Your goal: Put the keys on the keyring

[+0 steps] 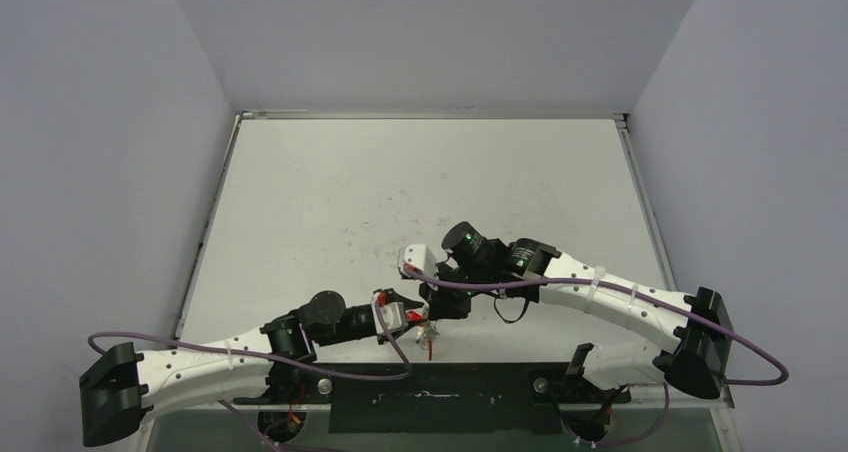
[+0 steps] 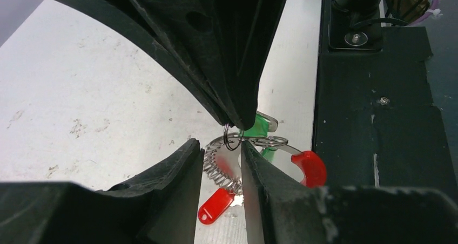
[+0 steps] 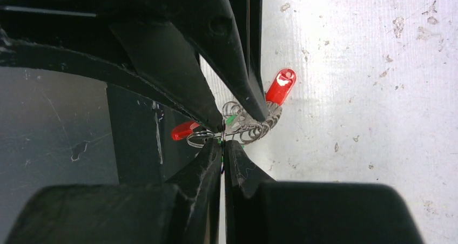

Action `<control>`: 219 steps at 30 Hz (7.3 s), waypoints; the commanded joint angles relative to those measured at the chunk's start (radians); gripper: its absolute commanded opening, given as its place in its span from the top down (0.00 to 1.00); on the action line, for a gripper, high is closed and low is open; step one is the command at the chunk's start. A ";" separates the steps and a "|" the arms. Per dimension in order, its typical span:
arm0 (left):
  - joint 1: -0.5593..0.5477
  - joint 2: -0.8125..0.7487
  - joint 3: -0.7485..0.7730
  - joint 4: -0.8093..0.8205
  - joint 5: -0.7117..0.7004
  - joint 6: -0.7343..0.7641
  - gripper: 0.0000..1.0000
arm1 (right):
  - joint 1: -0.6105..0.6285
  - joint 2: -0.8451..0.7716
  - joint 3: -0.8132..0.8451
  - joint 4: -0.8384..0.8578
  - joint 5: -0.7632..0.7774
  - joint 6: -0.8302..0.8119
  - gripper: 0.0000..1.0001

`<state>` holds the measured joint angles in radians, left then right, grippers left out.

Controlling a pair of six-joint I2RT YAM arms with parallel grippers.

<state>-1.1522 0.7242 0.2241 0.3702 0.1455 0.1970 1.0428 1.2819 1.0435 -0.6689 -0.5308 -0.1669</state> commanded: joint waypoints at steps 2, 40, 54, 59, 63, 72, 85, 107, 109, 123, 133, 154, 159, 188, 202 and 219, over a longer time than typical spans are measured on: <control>-0.004 0.039 0.058 0.088 0.065 0.005 0.71 | 0.014 -0.002 0.051 0.032 -0.015 0.017 1.00; -0.004 -0.030 -0.045 0.276 0.060 -0.016 1.00 | -0.129 -0.206 -0.167 0.275 -0.250 -0.026 0.54; -0.004 -0.022 -0.039 0.271 0.069 -0.014 1.00 | -0.129 -0.122 -0.153 0.319 -0.276 -0.015 0.83; -0.004 -0.034 -0.037 0.252 0.060 -0.015 1.00 | -0.130 -0.116 -0.141 0.304 -0.281 -0.015 1.00; -0.004 -0.072 -0.023 0.183 0.026 -0.012 0.75 | -0.127 -0.125 -0.115 0.245 -0.241 -0.017 1.00; -0.004 -0.141 -0.001 0.080 -0.008 0.008 0.68 | -0.070 -0.099 -0.018 0.093 -0.111 -0.001 1.00; -0.004 -0.049 0.066 0.013 0.070 0.024 0.85 | 0.002 -0.020 0.041 0.058 -0.047 0.025 1.00; -0.004 0.052 0.135 -0.069 0.145 0.045 1.00 | 0.012 -0.007 0.064 0.066 0.006 0.036 1.00; -0.004 0.044 0.123 -0.057 0.136 0.038 1.00 | 0.008 -0.017 0.056 0.079 0.024 0.040 0.87; -0.004 -0.085 -0.042 0.185 0.056 -0.025 1.00 | -0.064 -0.172 -0.092 0.224 -0.044 0.050 0.52; -0.004 -0.100 -0.058 0.222 0.075 -0.025 1.00 | -0.070 -0.116 -0.115 0.226 -0.123 0.006 0.61; -0.004 -0.111 -0.057 0.220 0.069 -0.016 1.00 | -0.085 -0.089 -0.129 0.164 -0.036 0.017 0.72; -0.004 -0.113 -0.057 0.218 0.069 -0.013 1.00 | -0.085 -0.084 -0.127 0.148 0.011 0.023 0.65; -0.004 -0.115 -0.052 0.210 0.078 -0.016 1.00 | -0.096 -0.140 -0.202 0.399 -0.258 -0.095 0.57; -0.004 -0.126 -0.050 0.200 0.070 -0.011 1.00 | -0.102 -0.128 -0.194 0.341 -0.200 -0.099 1.00; -0.004 -0.162 0.131 -0.248 -0.003 0.078 0.66 | -0.062 -0.048 0.057 -0.017 -0.024 -0.018 1.00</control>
<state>-1.1515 0.5575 0.2653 0.2523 0.1638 0.2344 0.9642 1.1992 1.0012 -0.6052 -0.5983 -0.2161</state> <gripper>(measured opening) 0.328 0.049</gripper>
